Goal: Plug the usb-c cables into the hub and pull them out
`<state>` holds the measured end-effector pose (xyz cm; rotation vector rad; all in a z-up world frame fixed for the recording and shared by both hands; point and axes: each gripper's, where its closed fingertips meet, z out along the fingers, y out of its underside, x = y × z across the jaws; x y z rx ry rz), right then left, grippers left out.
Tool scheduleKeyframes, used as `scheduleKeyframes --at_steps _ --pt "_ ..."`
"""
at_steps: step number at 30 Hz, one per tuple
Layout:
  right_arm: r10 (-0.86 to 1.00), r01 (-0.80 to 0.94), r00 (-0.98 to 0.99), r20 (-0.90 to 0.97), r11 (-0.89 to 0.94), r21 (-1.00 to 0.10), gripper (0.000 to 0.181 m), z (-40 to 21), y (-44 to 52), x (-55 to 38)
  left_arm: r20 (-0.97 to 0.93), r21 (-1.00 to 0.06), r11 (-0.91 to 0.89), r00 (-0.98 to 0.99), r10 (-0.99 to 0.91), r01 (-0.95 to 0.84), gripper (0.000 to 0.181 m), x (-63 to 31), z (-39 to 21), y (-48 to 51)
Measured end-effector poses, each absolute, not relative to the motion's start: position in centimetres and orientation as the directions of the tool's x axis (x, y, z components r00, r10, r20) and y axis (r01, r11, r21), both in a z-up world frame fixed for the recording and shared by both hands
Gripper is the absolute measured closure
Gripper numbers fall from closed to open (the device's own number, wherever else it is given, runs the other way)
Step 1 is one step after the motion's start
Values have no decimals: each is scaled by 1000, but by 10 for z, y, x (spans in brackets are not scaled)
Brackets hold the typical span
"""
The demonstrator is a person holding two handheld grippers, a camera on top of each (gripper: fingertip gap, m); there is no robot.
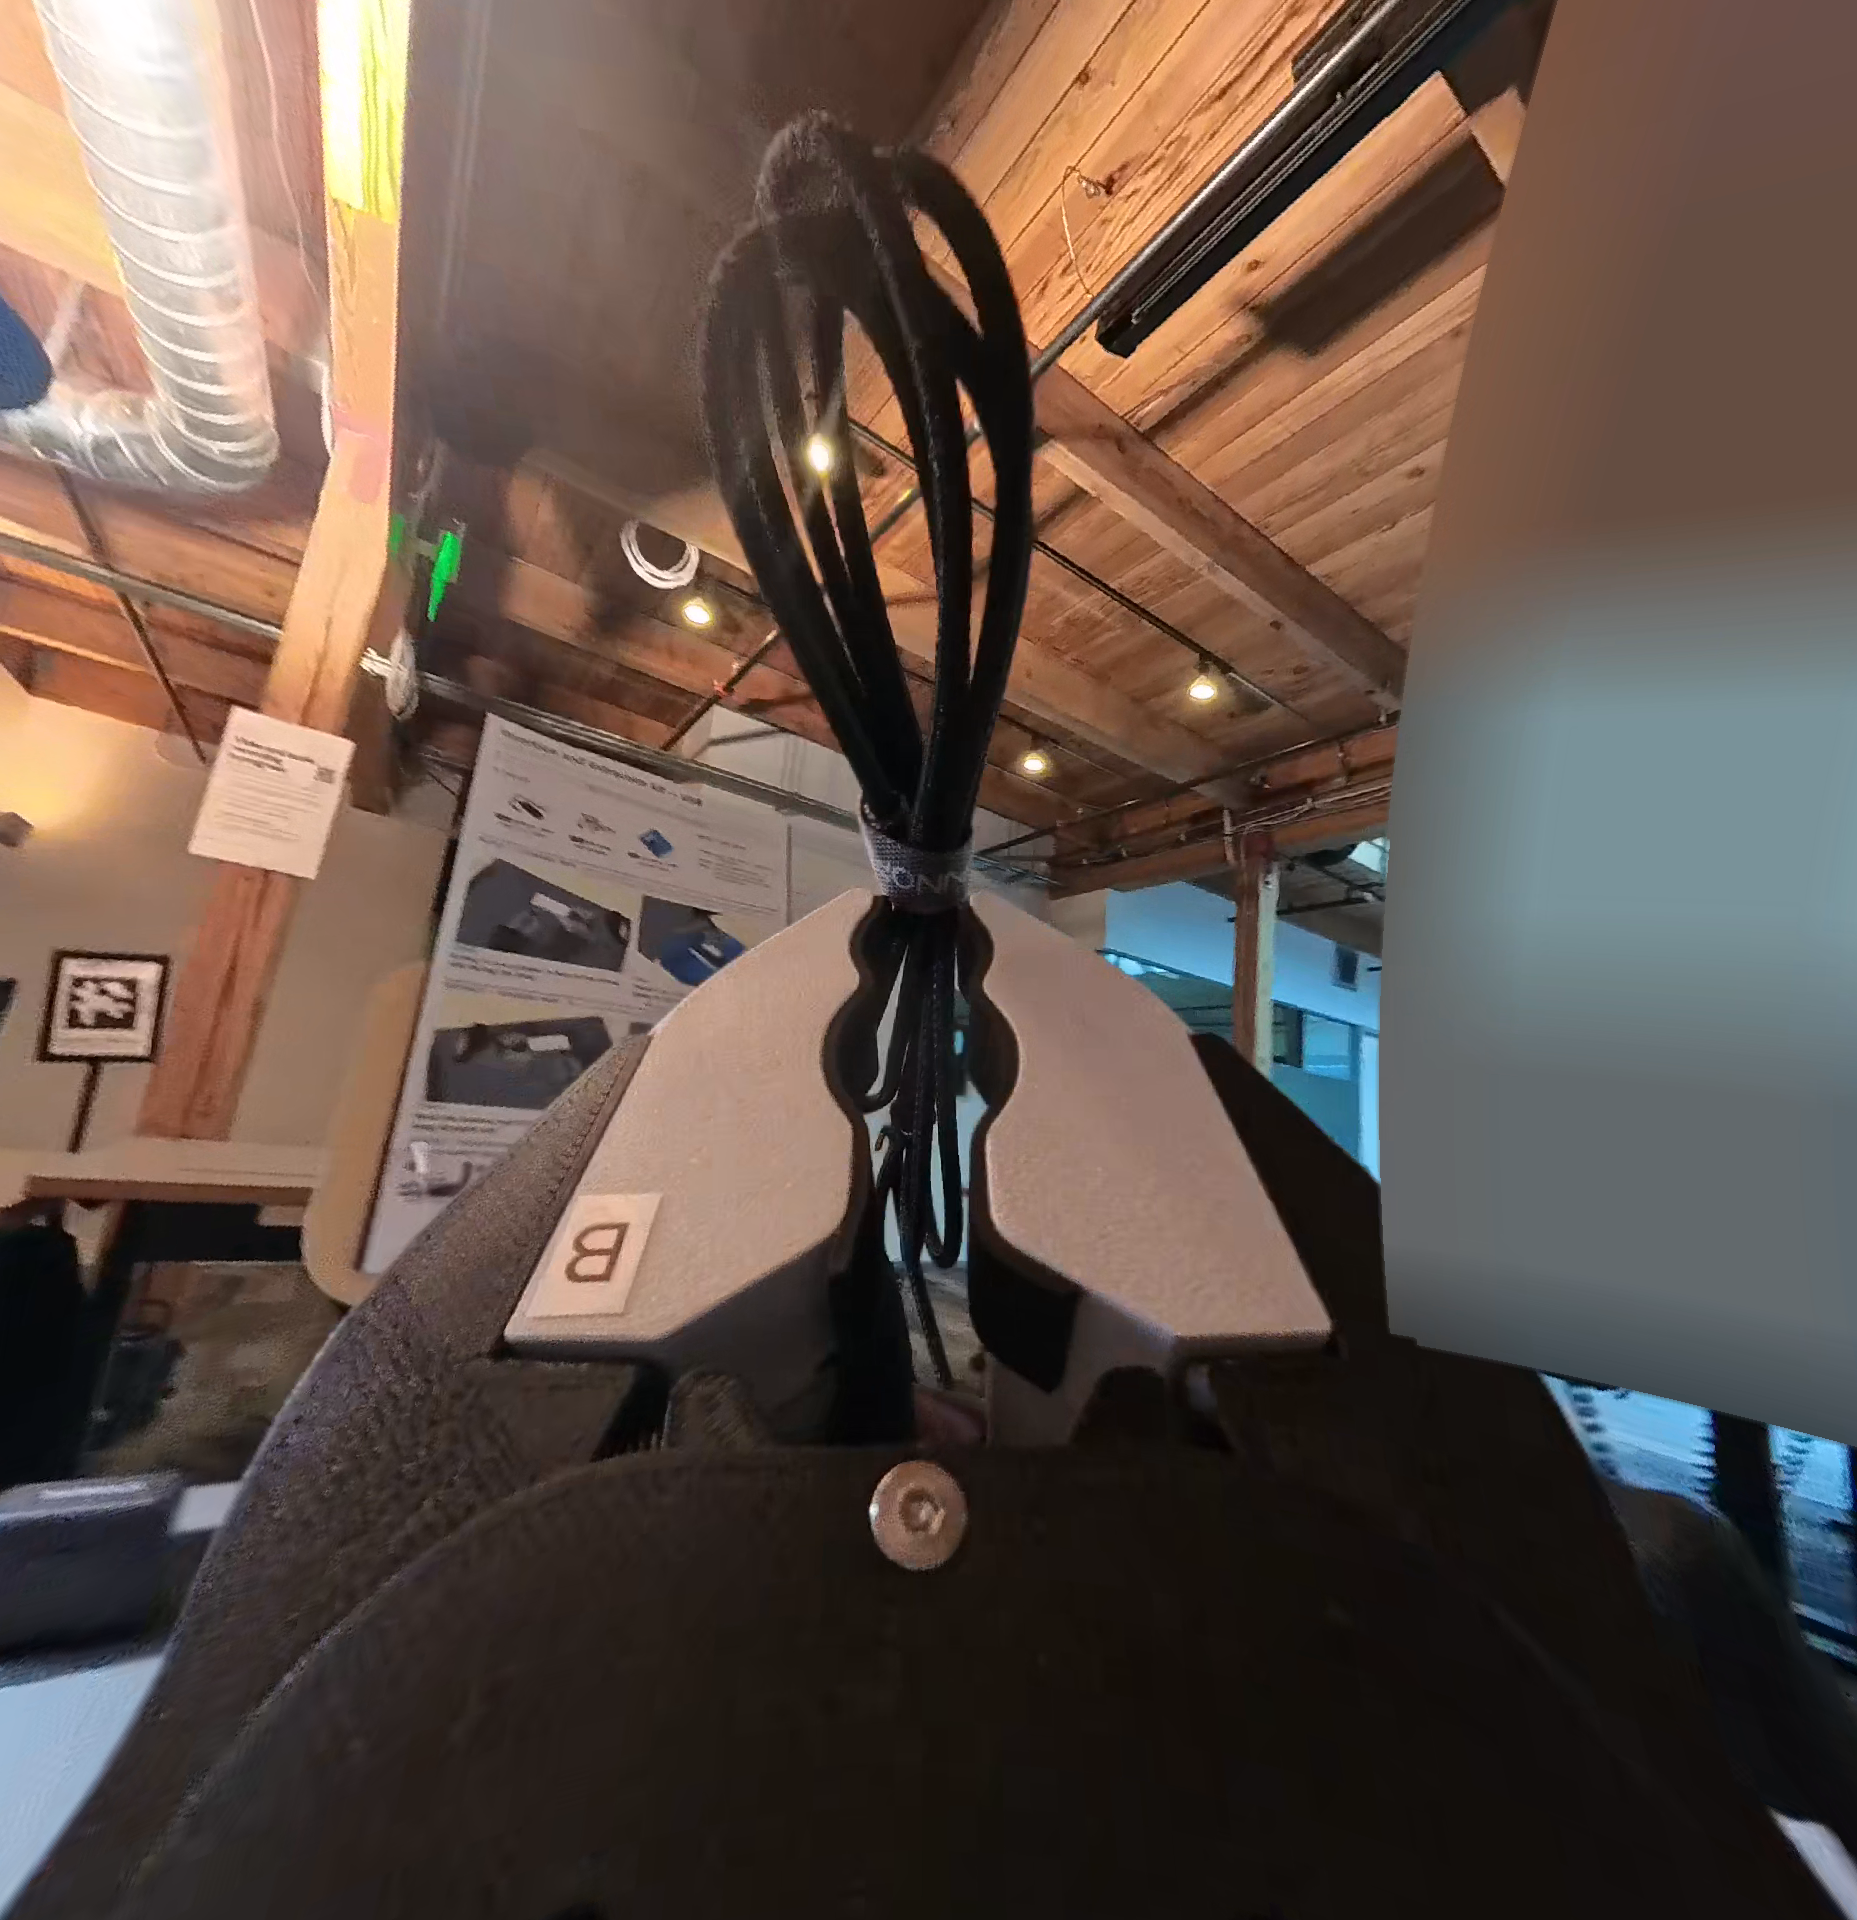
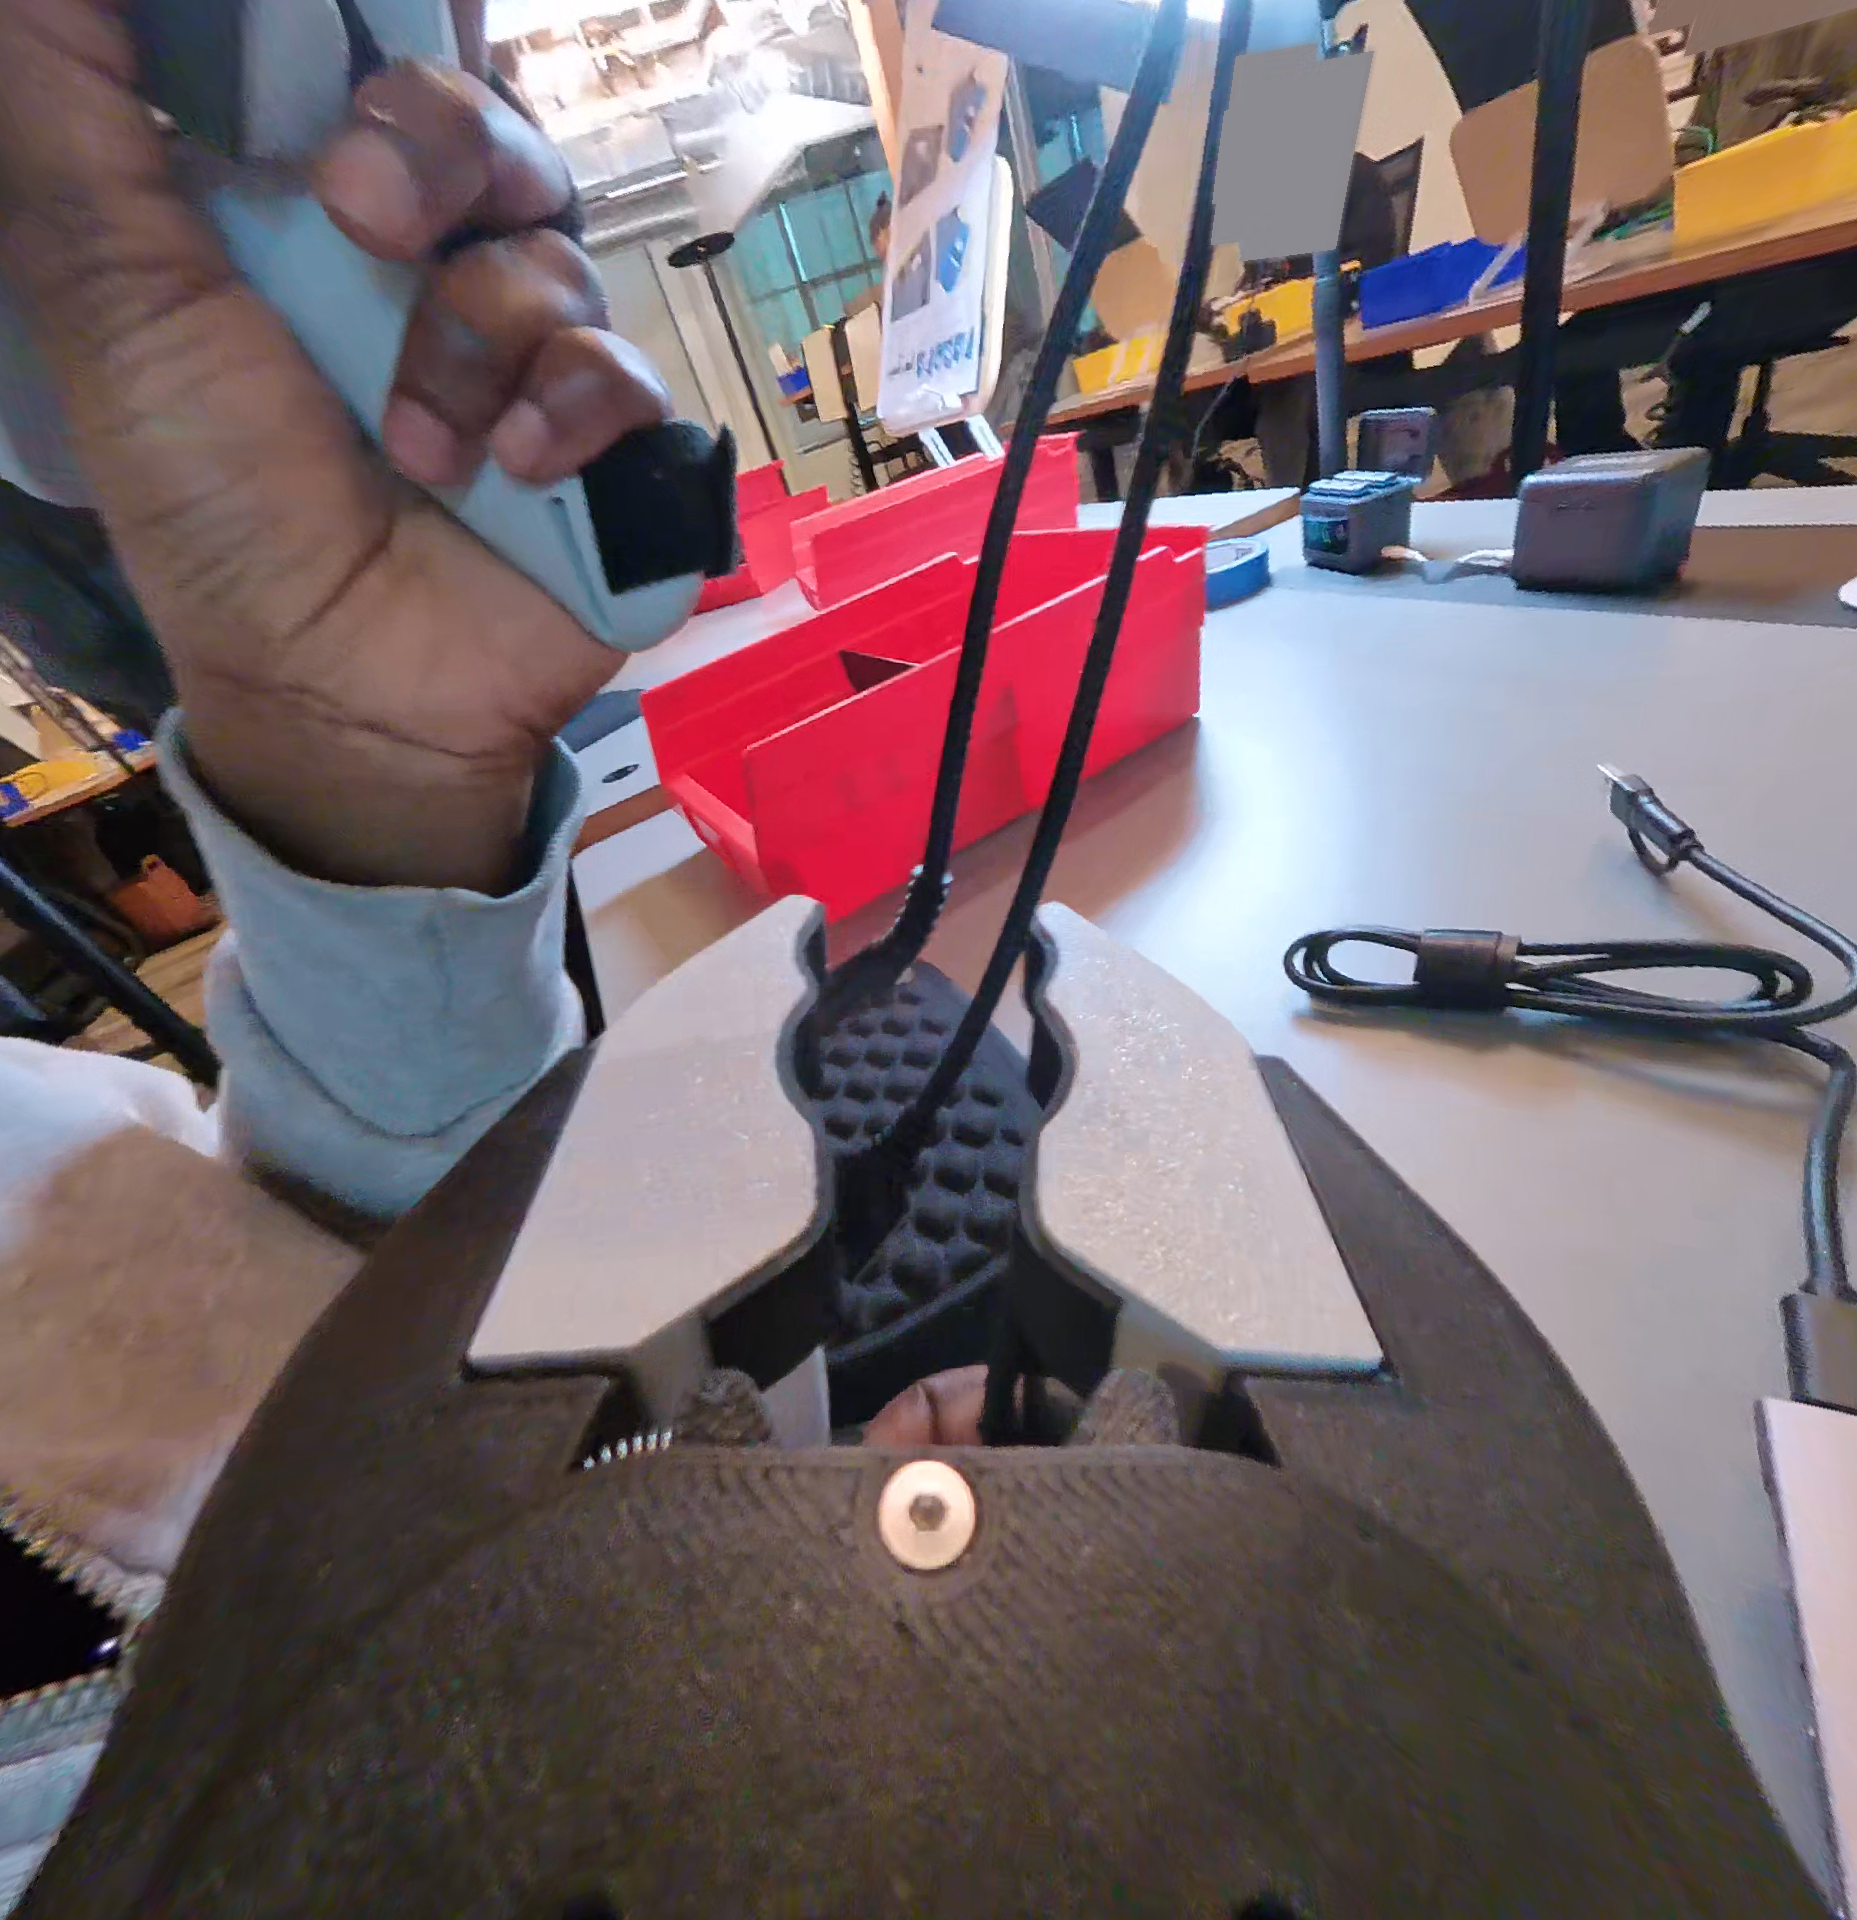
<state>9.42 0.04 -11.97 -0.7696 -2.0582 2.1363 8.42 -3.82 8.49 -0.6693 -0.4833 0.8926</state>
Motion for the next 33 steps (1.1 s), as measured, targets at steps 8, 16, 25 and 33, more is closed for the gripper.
scheduleKeyframes --at_steps 8,16,25,33 --pt "135 511 -831 -539 -195 -837 175 -101 17 98 232 -804 486 572 787 -343 169 44 51 -59" --pt "-225 788 -603 -765 -312 -530 175 -72 44 90 491 -851 503 566 663 149 169 17 -78 -48" --pt "-99 798 -555 -826 -345 -494 176 -94 31 78 566 -824 205 751 341 528 137 84 -144 22" --pt "141 680 -680 -720 -247 -690 175 -107 22 82 444 -887 75 796 411 456 150 99 -129 32"
